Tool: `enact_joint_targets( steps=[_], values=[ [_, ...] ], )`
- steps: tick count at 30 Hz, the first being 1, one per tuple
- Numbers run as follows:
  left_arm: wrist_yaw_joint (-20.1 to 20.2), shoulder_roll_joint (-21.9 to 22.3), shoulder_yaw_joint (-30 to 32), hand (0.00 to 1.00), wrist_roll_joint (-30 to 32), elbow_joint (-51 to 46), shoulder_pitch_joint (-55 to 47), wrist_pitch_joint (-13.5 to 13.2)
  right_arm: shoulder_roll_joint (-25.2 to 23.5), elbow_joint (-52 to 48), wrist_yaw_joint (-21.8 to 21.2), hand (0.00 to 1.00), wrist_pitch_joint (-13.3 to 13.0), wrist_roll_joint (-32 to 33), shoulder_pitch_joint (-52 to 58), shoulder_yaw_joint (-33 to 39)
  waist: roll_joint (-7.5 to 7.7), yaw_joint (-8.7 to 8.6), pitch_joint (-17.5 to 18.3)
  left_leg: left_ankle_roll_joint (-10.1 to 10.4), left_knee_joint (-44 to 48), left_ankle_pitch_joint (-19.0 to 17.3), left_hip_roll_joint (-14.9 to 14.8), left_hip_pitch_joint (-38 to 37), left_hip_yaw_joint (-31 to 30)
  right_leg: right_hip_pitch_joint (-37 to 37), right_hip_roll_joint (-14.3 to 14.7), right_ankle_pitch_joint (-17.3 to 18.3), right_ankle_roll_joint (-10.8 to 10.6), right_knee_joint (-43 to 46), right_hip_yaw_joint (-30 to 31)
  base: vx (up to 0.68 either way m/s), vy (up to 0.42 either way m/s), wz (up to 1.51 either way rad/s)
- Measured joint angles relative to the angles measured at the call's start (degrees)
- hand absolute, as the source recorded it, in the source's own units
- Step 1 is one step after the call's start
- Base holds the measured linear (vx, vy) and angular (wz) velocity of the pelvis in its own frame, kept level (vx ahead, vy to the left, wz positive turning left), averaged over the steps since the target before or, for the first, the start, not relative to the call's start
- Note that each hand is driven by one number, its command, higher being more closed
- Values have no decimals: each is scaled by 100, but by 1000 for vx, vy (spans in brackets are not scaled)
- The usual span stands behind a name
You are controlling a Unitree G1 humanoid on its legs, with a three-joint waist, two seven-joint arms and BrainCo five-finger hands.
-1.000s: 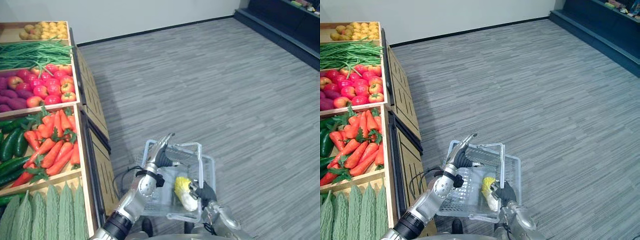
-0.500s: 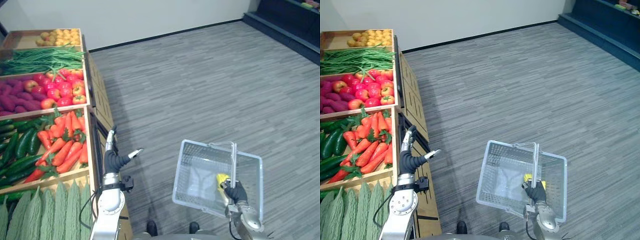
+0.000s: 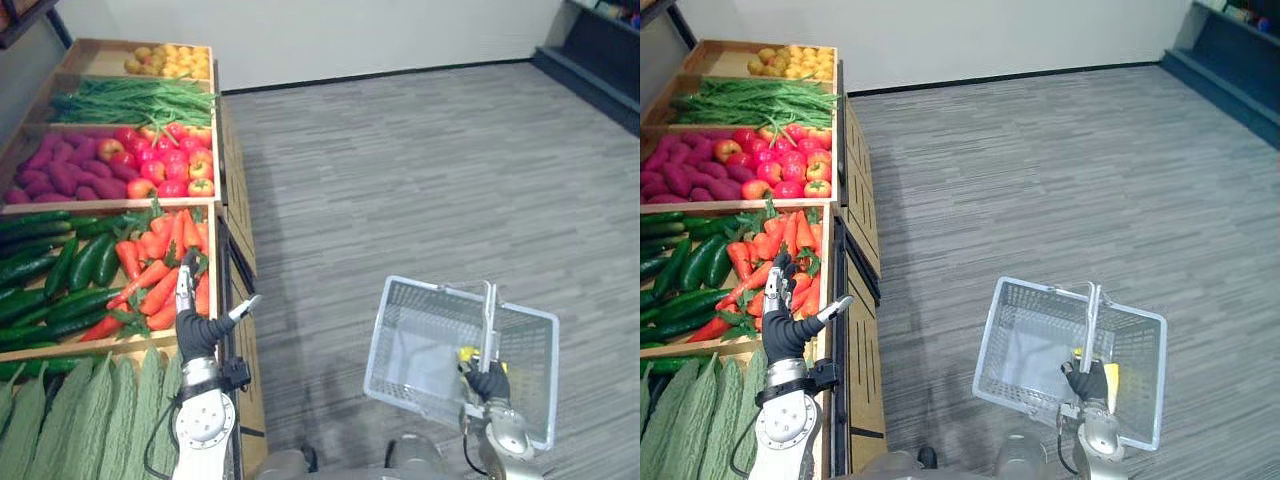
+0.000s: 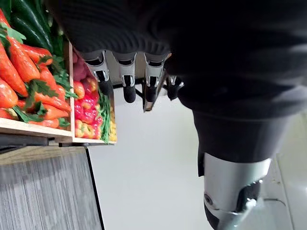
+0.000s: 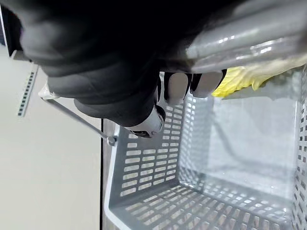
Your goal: Pick vegetable in the basket
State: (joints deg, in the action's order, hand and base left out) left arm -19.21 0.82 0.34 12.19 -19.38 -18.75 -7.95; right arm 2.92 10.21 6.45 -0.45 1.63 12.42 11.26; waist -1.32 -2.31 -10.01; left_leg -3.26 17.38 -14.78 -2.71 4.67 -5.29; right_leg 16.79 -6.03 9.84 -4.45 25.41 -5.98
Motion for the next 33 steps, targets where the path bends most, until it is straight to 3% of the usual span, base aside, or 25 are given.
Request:
enact_joint_targets(
  steps=[2, 4, 5, 6, 7, 8, 9, 11, 12, 15, 17, 18, 19, 20, 22, 25, 26, 27, 28, 29, 33],
  values=[
    [-80, -6, -51, 0, -8, 172, 409, -1, 8, -21, 37, 100, -12, 1, 23, 12, -79, -88, -95, 148, 236, -314, -26, -54, -355, 134, 198, -136, -153, -566, 584, 310, -184, 82],
    [-115, -21, -49, 0, -2, 195, 538, -15, 2, -30, 93, 100, -9, 1, 75, -11, -24, -162, -122, 285, 503, -630, -24, -153, -545, 120, 177, -284, -58, -701, 781, 382, -287, 88],
    [-122, -41, -84, 0, 2, 208, 464, -16, 13, -34, 101, 100, 22, 0, 164, -96, -27, -164, -105, 415, 587, -855, -121, -319, -667, 52, 204, -559, -68, -518, 743, 604, -430, 90],
    [-101, 32, -138, 0, 4, 213, 293, -15, 69, -82, 105, 100, 96, -2, 225, -200, -252, -186, -27, 511, 1132, -842, -339, -225, -665, 7, 365, -232, 91, -204, 489, 531, -369, 71],
    [-100, 88, -216, 0, 1, 201, 248, -15, 92, -172, 106, 100, 102, 0, 258, -247, -333, -173, -8, 546, 1568, -734, -412, -33, -588, -14, 423, -170, 184, -104, 379, 654, -439, 56],
    [-95, 230, -318, 0, -11, 201, 179, -8, 108, -399, 104, 100, 112, 1, 337, -411, -385, -30, -28, 576, 2840, -139, -674, 521, -212, -259, 577, -22, 394, -93, 249, 510, -373, 24],
    [-80, 232, -326, 0, -10, 202, 157, -7, 98, -492, 103, 100, 112, 1, 355, -480, -371, 65, -40, 578, 3479, 47, -895, 771, 132, -552, 669, 24, 469, -267, 211, 517, -372, 21],
    [-86, 234, -342, 0, -24, 201, 114, -9, 88, -669, 139, 100, 111, 2, 393, -499, -331, 100, -65, 542, 4076, 12, -1170, 896, 705, -1200, 723, 59, 527, -656, 48, 413, -257, 33],
    [-89, 233, -368, 0, -39, 193, 115, -11, 84, -779, 213, 100, 108, 6, 401, -497, -256, 113, -111, 499, 4190, -43, -1245, 936, 1009, -1515, 714, 63, 534, -838, -40, 480, -241, 54],
    [-99, 235, -371, 0, -55, 176, 175, -42, 163, -1020, 361, 100, -68, 32, 234, -210, -309, 157, -71, 411, 3767, -157, -1194, 1338, 1803, -2178, 698, 131, 647, -1384, -293, 441, -149, 52],
    [-95, 228, -404, 0, -51, 198, 327, -39, 153, -919, 415, 100, -133, 61, 138, 97, -282, 150, -86, 364, 2804, -140, -1123, 1554, 2892, -2634, 703, 214, 573, -1672, -734, 412, -53, 82],
    [-94, 224, -434, 0, -50, 200, 357, -38, 153, -890, 454, 100, -147, 61, 170, 198, -284, 139, -82, 276, 2483, -87, -1105, 1535, 3282, -2729, 707, 278, 467, -1664, -852, 483, -18, 109],
    [-93, 230, -493, 0, -34, 193, 372, -40, 150, -864, 521, 100, -147, 61, 253, 407, -358, 110, -31, -297, 1645, 499, -997, 1338, 4071, -2908, 772, 467, 280, -1551, -1051, 407, 14, 113],
    [-92, 154, -473, 0, -28, 200, 341, -44, 101, -694, 590, 100, -151, 59, 274, 529, -317, 49, 105, -840, 1251, 162, -855, 1121, 4385, -2931, 756, 782, 206, -1250, -1086, 423, 42, 124],
    [-89, 5, -443, 0, -26, 251, 399, 23, 58, -223, 605, 100, -113, 57, 122, 602, -15, 9, 170, -959, 938, 32, -431, 977, 4156, -2740, 454, 1069, 138, -516, -1076, 401, 18, 88],
    [-90, 50, -461, 0, -25, 277, 284, 27, -20, 193, 591, 100, 94, 8, 118, 629, 12, -13, 173, -919, 294, 23, 19, 288, 3711, -2437, -128, 1239, 142, 712, -1270, 384, -1, 69],
    [-89, 58, -484, 0, -20, 309, 299, 22, -41, 253, 589, 100, 110, -4, 307, 628, 2, -95, 177, -827, 204, -25, 88, 21, 3447, -2151, -373, 1232, 160, 1534, -1269, 366, -43, 107],
    [-90, 70, -499, 0, -18, 317, 289, 21, -44, 255, 587, 100, 126, -2, 368, 628, -7, -136, 180, -773, 196, -54, 89, -77, 3330, -1956, -443, 1206, 208, 1924, -1215, 296, -77, 104],
    [-92, 72, -526, 0, -16, 327, 248, 22, -61, 255, 589, 100, 156, 2, 411, 630, -14, -210, 186, -703, 183, -91, 85, -207, 3129, -1615, -473, 1206, 231, 2395, -999, 346, -176, 105],
    [-92, 56, -601, 0, 1, 353, 240, 34, -94, 243, 585, 100, 161, 3, 506, 622, -4, -263, 190, -530, 125, -91, 36, -432, 2834, -1108, -363, 1241, 281, 2636, -388, 344, -209, 107],
    [-94, 27, -778, 0, 149, 351, 312, 34, -310, -111, 570, 100, 150, 37, 799, 613, 35, -309, 192, 25, 185, -119, -242, -660, 2044, -271, 202, 1181, 198, 1557, 1012, 351, -343, 111]
  ],
)
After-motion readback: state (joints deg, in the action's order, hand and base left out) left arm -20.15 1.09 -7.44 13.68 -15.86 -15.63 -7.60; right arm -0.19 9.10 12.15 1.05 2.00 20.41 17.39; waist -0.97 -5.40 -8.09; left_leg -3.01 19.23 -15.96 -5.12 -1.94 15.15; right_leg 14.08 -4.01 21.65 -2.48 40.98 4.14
